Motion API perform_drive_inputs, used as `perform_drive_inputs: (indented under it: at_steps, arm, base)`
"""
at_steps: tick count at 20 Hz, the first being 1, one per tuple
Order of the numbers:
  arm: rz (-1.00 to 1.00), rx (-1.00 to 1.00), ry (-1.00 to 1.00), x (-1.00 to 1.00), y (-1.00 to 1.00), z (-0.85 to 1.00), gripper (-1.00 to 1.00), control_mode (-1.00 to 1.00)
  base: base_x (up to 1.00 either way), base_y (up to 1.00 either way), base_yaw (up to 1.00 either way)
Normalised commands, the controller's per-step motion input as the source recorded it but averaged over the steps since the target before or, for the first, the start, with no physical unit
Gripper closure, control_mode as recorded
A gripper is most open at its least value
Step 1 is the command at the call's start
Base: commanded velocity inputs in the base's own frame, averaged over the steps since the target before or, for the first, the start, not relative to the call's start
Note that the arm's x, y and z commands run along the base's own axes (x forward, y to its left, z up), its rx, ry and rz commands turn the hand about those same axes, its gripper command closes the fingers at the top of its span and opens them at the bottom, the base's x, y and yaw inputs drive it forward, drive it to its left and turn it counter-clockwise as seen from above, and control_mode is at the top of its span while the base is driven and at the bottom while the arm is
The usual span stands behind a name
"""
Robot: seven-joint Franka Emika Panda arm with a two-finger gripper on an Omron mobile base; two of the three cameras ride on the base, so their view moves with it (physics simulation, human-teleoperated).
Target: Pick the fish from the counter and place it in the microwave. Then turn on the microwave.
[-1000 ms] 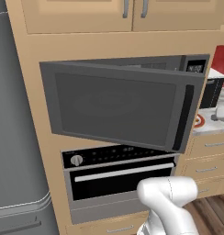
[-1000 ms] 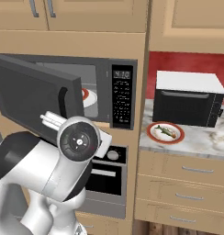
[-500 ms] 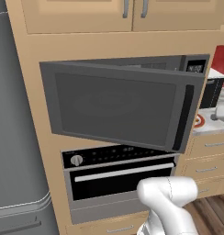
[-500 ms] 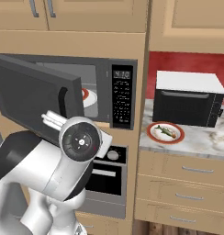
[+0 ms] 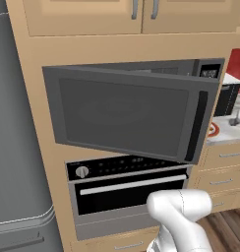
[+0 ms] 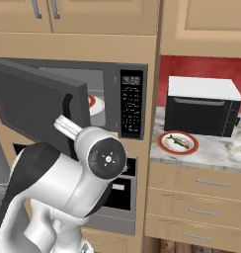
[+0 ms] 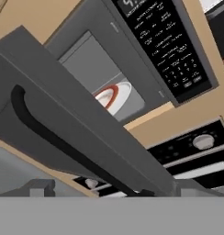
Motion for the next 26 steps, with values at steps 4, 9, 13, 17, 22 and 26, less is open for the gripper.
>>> perform_drive_inputs:
  at_steps: [4,9,13,17,22,26]
  arm:
    - [0.0,0.1,-0.01,0.16,-0.03,-0.03,-1.0,-1.0]
    - [0.0,0.08,0.06,0.35,-0.01,-0.06,-1.0,-1.0]
    - [0.0,0.11,0.09,0.31,-0.04,-0.06,-1.0,-1.0]
    - [0.0,0.14,0.07,0.24,-0.03,-0.05,-1.0,-1.0]
    - [0.0,0.11,0.03,0.2,0.03,-0.1,-1.0,-1.0]
    - [0.0,0.04,0.0,0.23,0.17,-0.12,-1.0,-1.0]
  base:
    - [0.0,0.0,0.0]
    - [0.0,0.0,0.0]
    - [0.0,0.0,0.0]
    - [0.0,0.0,0.0]
    - [0.0,0.0,0.0]
    - [0.0,0.0,0.0]
